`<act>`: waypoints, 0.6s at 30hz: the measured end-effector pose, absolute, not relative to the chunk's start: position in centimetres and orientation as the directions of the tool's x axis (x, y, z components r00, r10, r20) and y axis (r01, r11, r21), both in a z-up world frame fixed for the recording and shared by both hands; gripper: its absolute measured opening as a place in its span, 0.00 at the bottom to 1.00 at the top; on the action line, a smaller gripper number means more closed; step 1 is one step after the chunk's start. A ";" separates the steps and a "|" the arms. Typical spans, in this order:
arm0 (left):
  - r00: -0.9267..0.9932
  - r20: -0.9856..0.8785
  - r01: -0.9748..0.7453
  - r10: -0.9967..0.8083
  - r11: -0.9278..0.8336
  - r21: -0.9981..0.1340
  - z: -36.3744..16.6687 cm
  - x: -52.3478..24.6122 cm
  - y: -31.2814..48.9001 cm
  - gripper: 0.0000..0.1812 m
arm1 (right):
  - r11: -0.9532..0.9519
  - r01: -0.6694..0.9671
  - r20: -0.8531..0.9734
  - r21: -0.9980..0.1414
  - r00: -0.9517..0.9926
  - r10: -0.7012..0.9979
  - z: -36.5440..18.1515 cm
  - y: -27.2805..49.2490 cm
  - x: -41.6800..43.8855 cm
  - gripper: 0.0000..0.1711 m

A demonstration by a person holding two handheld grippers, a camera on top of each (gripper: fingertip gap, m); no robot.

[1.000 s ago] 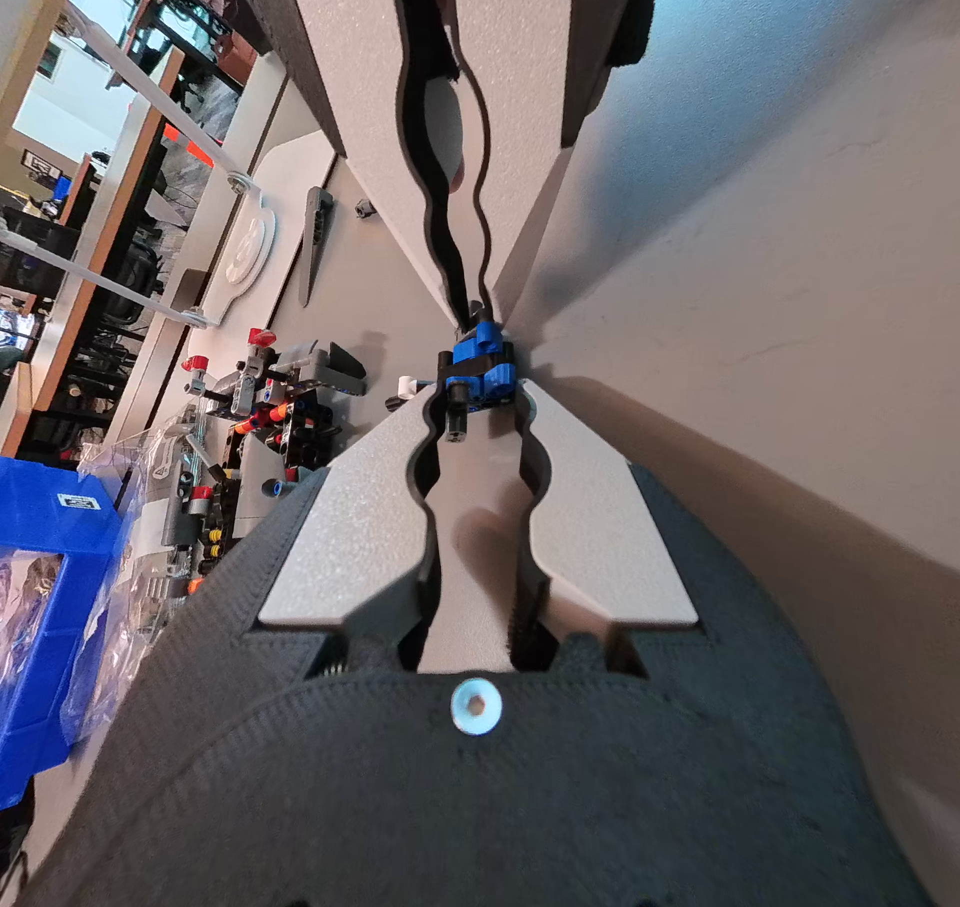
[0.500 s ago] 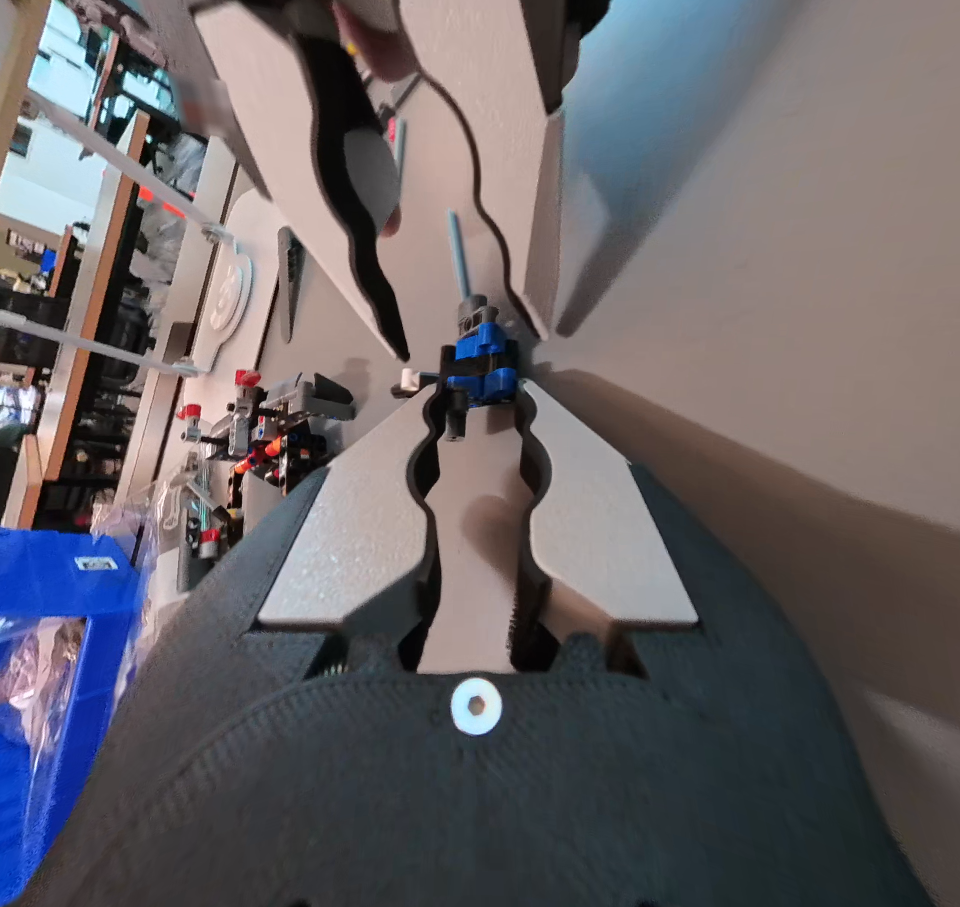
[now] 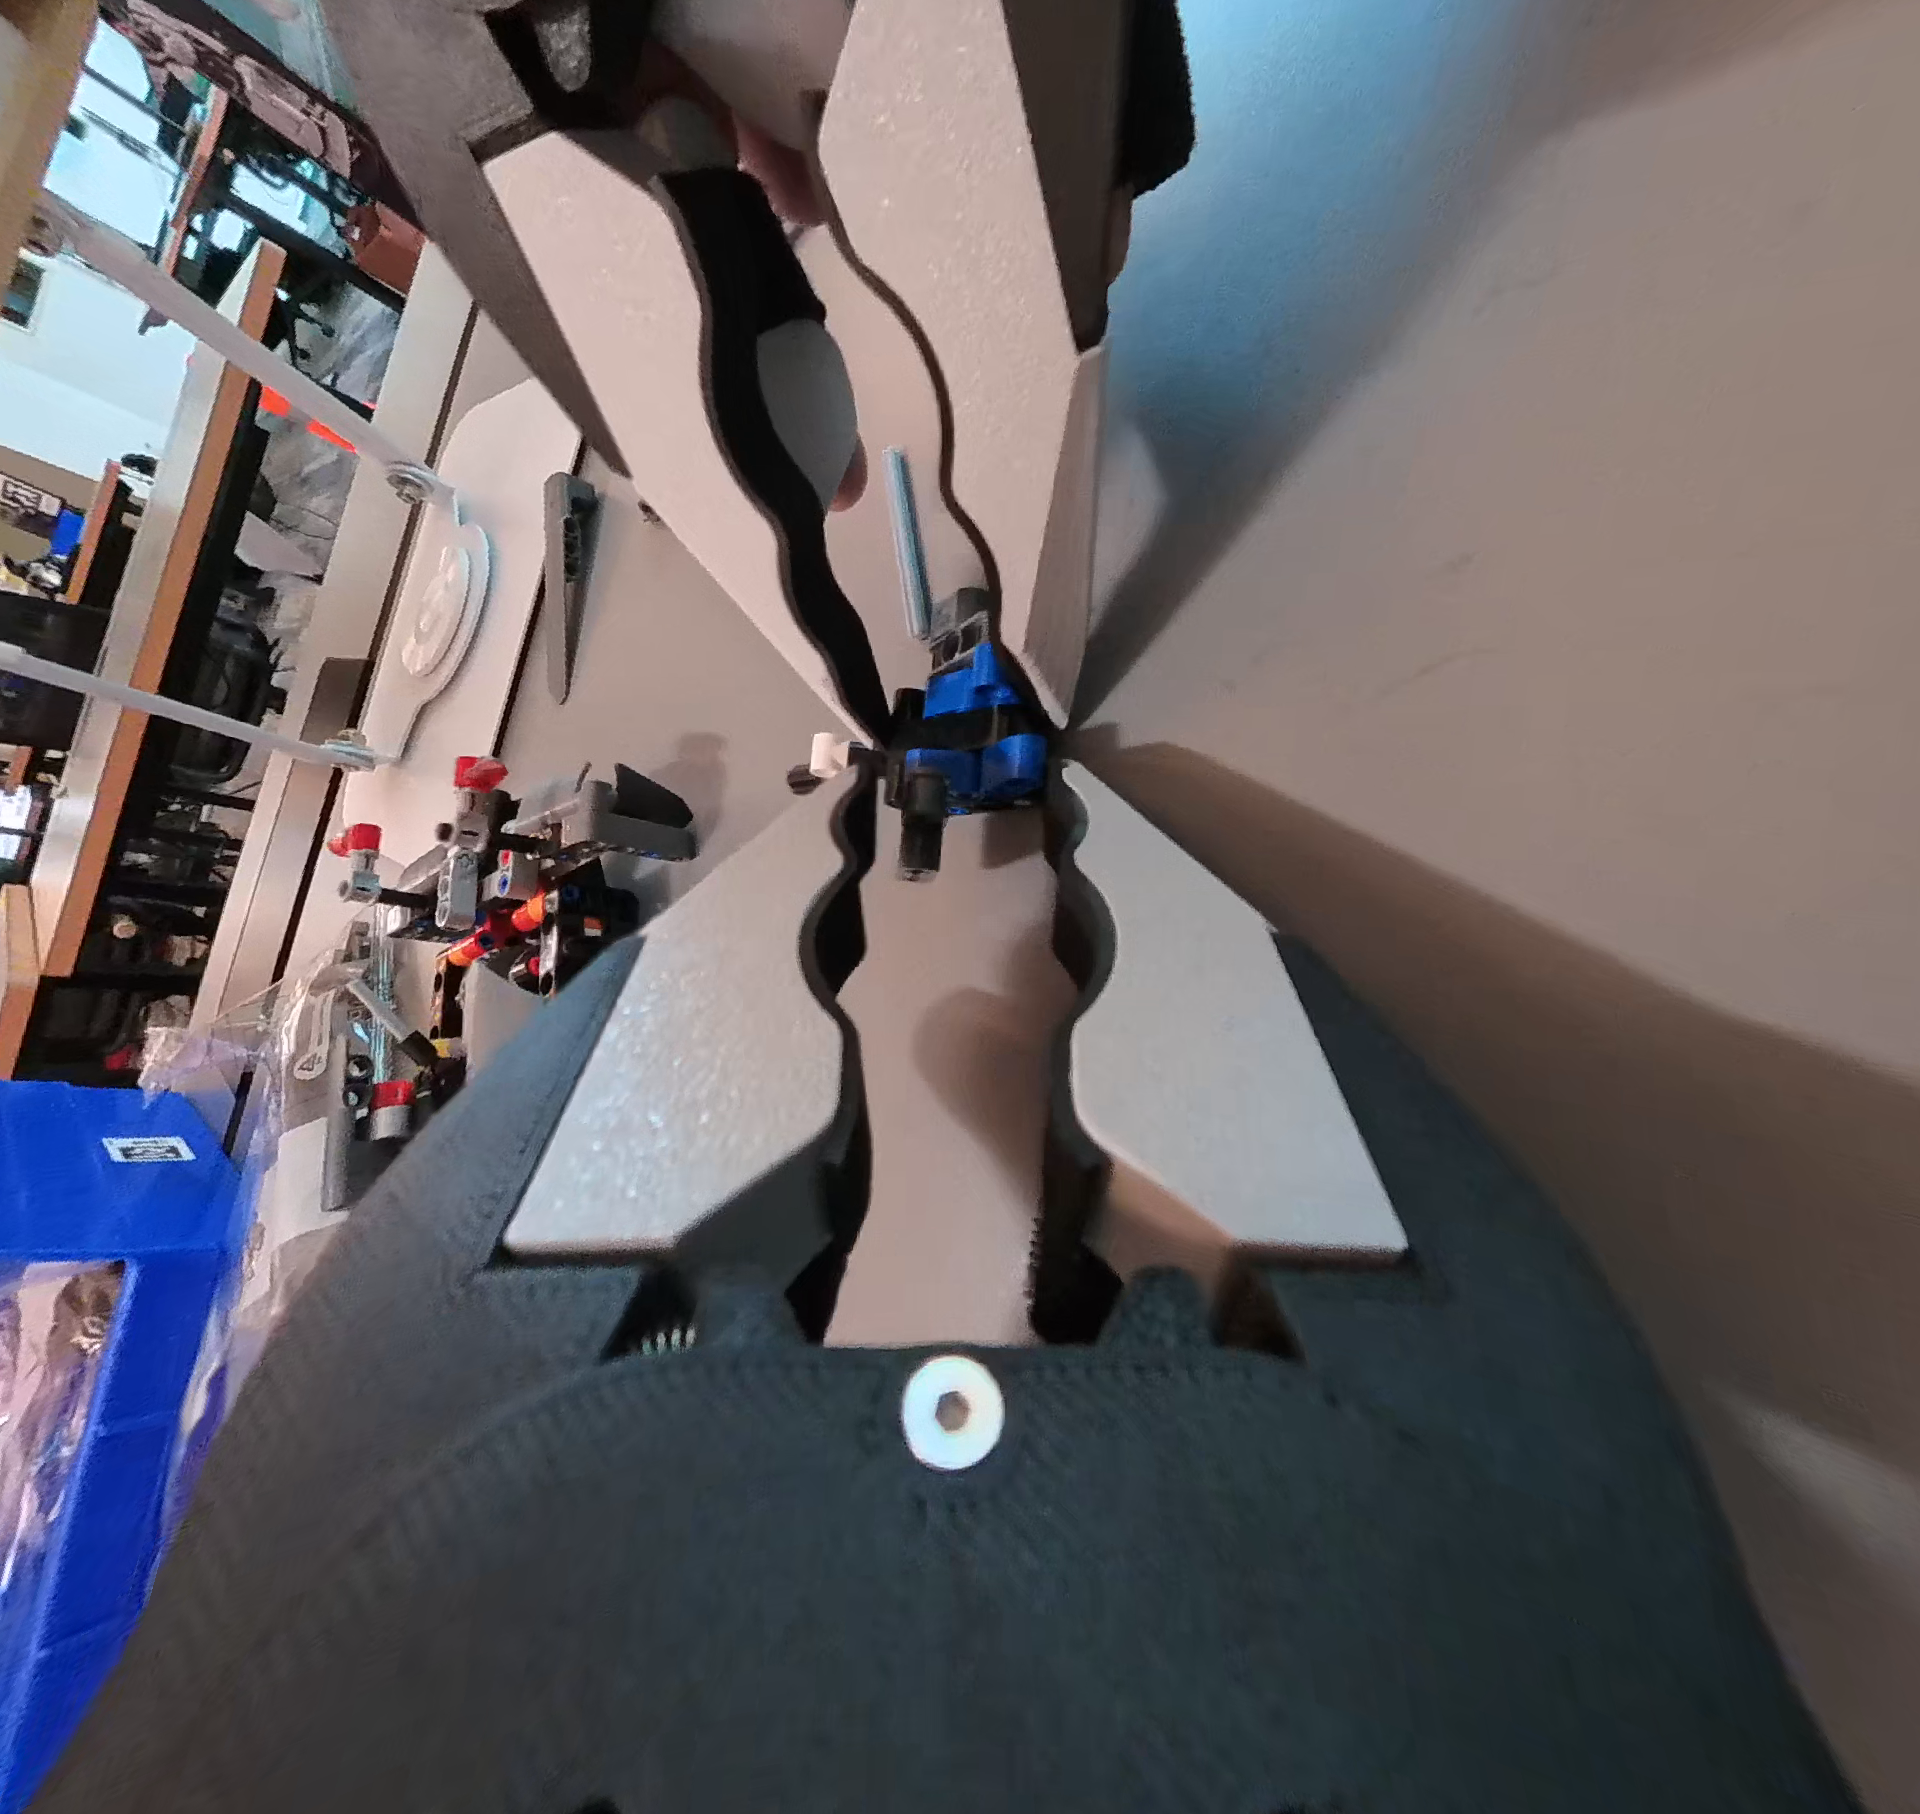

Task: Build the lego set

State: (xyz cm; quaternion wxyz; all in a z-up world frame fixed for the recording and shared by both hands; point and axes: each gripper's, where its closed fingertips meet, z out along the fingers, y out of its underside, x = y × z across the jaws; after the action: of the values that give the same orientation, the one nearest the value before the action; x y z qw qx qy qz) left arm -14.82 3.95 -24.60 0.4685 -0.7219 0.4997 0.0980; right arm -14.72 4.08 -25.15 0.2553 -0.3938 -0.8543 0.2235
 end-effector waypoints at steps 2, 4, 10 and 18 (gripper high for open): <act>0.491 -0.593 -0.805 -0.638 -0.073 -0.589 -24.7 -14.7 4.0 0.16 | 0.590 0.559 0.261 -0.582 -0.559 0.787 -25.2 4.1 -14.7 0.17; 0.493 -0.583 -0.803 -0.646 -0.081 -0.590 -24.7 -14.6 4.0 0.16 | 0.591 0.560 0.261 -0.580 -0.559 0.787 -25.2 4.1 -14.7 0.17; 0.491 -0.549 -0.798 -0.676 -0.097 -0.595 -24.9 -14.5 4.0 0.14 | 0.588 0.560 0.258 -0.584 -0.559 0.788 -25.2 4.1 -14.7 0.17; 0.493 -0.500 -0.787 -0.712 -0.121 -0.604 -24.8 -14.4 4.0 0.14 | 0.590 0.561 0.260 -0.581 -0.559 0.788 -25.2 4.1 -14.7 0.17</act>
State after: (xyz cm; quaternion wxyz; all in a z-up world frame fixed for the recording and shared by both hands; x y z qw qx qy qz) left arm -14.35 3.97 -24.84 0.4334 -0.7474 0.5016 0.0433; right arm -14.70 4.09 -25.18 0.2547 -0.3947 -0.8543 0.2223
